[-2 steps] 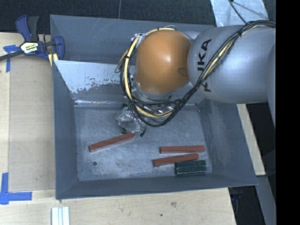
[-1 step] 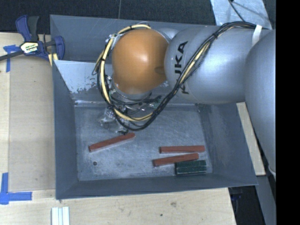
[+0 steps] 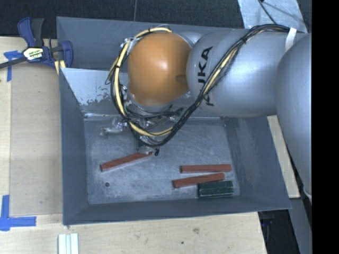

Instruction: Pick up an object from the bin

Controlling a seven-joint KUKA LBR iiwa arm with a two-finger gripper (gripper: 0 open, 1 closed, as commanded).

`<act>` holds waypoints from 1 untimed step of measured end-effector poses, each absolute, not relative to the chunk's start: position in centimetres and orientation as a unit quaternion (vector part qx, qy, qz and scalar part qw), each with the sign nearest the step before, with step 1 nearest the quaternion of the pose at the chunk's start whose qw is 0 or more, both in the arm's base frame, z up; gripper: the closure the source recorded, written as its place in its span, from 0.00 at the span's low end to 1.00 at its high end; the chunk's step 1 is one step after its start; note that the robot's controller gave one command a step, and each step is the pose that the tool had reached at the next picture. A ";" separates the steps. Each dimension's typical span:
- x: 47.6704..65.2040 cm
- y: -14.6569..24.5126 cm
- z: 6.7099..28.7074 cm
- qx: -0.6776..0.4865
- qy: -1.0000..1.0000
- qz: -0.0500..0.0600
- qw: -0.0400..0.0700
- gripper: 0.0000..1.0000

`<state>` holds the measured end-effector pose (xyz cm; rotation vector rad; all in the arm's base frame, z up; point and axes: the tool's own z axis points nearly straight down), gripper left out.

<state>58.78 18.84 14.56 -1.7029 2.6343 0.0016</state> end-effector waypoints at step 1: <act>55.6 16.2 6.5 -0.568 0.823 0.002 -0.003 0.00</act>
Offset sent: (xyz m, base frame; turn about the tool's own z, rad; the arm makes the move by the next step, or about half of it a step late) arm -0.0298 -0.0249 -0.0756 -0.0637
